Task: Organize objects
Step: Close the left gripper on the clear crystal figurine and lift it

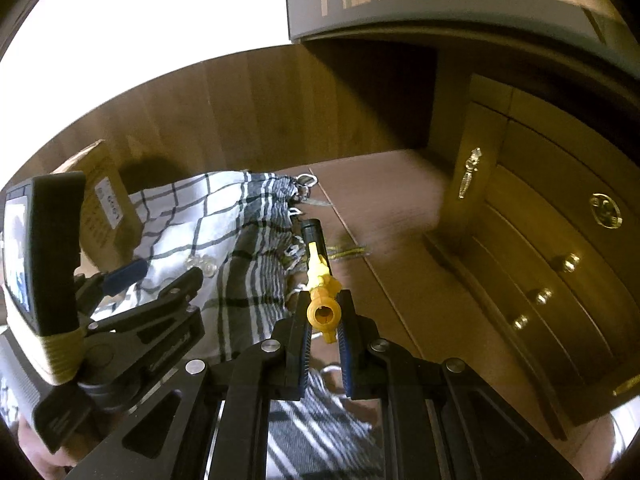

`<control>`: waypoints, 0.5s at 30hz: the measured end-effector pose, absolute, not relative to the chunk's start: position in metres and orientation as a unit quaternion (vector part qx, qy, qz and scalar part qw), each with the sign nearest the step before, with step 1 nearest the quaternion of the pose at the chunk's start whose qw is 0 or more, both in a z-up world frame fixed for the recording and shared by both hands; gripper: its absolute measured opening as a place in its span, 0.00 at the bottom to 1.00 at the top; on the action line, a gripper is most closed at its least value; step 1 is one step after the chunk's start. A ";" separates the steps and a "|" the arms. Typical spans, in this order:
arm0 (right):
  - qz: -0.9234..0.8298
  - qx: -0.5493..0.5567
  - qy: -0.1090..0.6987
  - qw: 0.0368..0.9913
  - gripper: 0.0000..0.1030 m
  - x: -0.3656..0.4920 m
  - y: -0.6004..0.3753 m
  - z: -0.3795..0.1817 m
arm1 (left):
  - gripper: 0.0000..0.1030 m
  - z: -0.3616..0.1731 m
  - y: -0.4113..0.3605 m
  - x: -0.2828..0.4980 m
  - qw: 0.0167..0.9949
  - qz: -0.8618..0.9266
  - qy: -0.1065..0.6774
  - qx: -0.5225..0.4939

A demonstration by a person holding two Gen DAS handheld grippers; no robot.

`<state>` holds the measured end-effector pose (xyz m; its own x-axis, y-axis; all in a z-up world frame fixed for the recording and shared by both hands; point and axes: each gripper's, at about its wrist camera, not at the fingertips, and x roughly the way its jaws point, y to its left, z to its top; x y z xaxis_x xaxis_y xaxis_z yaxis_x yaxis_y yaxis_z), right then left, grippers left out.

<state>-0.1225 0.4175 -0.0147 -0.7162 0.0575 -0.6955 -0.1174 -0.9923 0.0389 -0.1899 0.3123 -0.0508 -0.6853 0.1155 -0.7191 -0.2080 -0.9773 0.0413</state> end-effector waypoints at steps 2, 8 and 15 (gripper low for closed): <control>0.924 -0.376 0.040 0.048 0.12 -0.129 0.418 -0.018 | 0.57 -0.056 0.314 -0.197 0.088 0.914 0.060 -0.391; 0.921 -0.385 0.042 0.049 0.12 -0.141 0.419 -0.025 | 0.54 -0.068 0.318 -0.208 0.092 0.907 0.061 -0.405; 0.919 -0.389 0.043 0.049 0.13 -0.147 0.418 -0.028 | 0.29 -0.078 0.320 -0.213 0.101 0.898 0.063 -0.423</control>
<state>-0.1468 0.4180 -0.0276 -0.6925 0.0554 -0.7193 -0.1231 -0.9915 0.0421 -0.2127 0.3204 -0.0780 -0.6212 0.1278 -0.7732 -0.2344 -0.9717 0.0278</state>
